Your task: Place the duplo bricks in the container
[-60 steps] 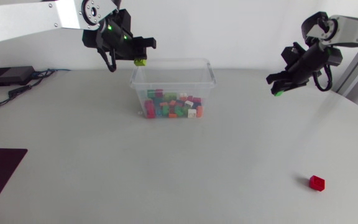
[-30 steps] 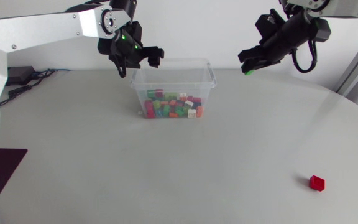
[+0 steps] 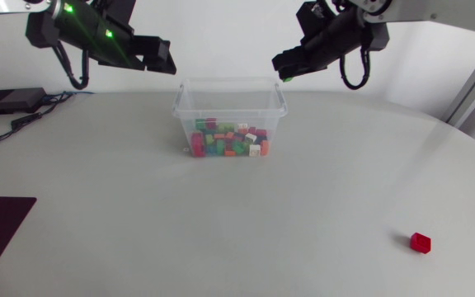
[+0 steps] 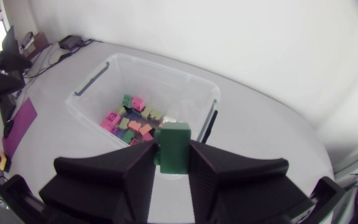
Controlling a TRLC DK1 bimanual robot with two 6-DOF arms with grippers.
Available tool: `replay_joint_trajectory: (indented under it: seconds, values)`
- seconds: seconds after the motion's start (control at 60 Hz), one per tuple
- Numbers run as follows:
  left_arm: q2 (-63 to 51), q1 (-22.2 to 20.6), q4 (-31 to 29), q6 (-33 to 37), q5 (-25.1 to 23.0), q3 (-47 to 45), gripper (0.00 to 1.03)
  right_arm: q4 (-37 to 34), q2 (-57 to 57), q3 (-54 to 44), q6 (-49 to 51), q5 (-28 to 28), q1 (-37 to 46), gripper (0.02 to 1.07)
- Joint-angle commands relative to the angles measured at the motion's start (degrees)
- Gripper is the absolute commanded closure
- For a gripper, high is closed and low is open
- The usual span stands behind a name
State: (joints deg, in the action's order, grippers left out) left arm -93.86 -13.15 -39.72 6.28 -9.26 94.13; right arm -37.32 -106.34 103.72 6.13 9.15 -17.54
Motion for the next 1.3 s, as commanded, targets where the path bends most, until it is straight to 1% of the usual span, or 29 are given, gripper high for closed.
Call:
replay_joint_trajectory:
  seconds: [0.0,0.117,0.15,0.283,0.417,0.567,0.583,0.617,0.75,0.767,0.833,0.95,1.0,1.05,1.133,1.217,1.283]
  values:
    - [3.2,0.4,-1.1,6.1,-1.6,-6.9,0.05,2.2,-2.4,0.3,-1.4,-0.3,-1.3,0.83]
    - [6.9,1.0,-1.3,11.2,-3.8,-13.2,0.05,4.8,-4.0,0.1,-1.6,-1.1,-2.8,0.83]
    - [7.3,1.0,-1.5,12.2,-3.8,-14.6,0.05,5.8,-4.4,-0.3,-1.6,-1.2,-3.1,0.83]
    - [8.0,1.2,-5.1,16.2,-3.8,-18.5,0.05,9.7,-6.2,-2.0,-1.3,-2.3,-4.2,0.83]
    - [8.8,1.3,-8.2,18.3,-3.8,-21.9,0.06,11.4,-8.4,-1.1,-0.7,-2.9,-4.4,0.82]
    - [10.8,1.1,-10.2,19.3,-3.7,-25.8,0.06,12.0,-11.3,1.0,-0.6,-3.4,-4.6,0.79]
    - [10.9,1.1,-10.5,19.4,-3.7,-25.9,0.06,12.1,-11.6,1.0,-0.7,-3.8,-4.7,0.77]
    - [11.2,0.7,-12.1,19.6,-3.6,-26.5,0.06,12.5,-12.0,1.0,-0.7,-4.2,-5.0,0.65]
    - [11.4,-1.1,-17.3,19.9,-2.3,-27.2,0.06,12.7,-11.3,0.5,-0.8,-6.0,-5.4,0.1]
    - [11.4,-1.6,-18.5,19.9,-2.0,-27.6,0.06,12.8,-11.0,0.3,-0.8,-6.0,-5.3,0.07]
    - [11.4,-3.0,-19.9,19.7,-0.2,-29.0,0.06,13.8,-9.1,-0.9,-0.9,-6.0,-5.1,0.06]
    - [11.4,-7.0,-22.2,17.4,4.4,-32.1,0.06,13.8,-6.2,-2.3,-1.4,-6.0,-4.2,0.06]
    - [11.4,-7.9,-23.5,16.7,4.7,-32.5,0.06,13.8,-5.1,-3.0,-1.6,-5.9,-3.7,0.06]
    - [11.4,-9.0,-26.7,15.9,4.7,-33.0,0.06,13.8,-3.9,-4.1,-1.8,-5.8,-3.5,0.07]
    - [11.3,-10.6,-30.2,14.8,4.7,-33.8,0.06,13.8,-1.6,-6.0,-2.0,-5.8,-3.2,0.07]
    - [11.3,-12.0,-32.0,13.2,4.7,-34.8,0.07,13.8,0.5,-7.7,-2.6,-5.8,-3.0,0.07]
    - [10.8,-13.1,-32.9,11.3,4.3,-35.9,0.09,13.8,2.0,-9.2,-2.9,-5.8,-2.9,0.07]
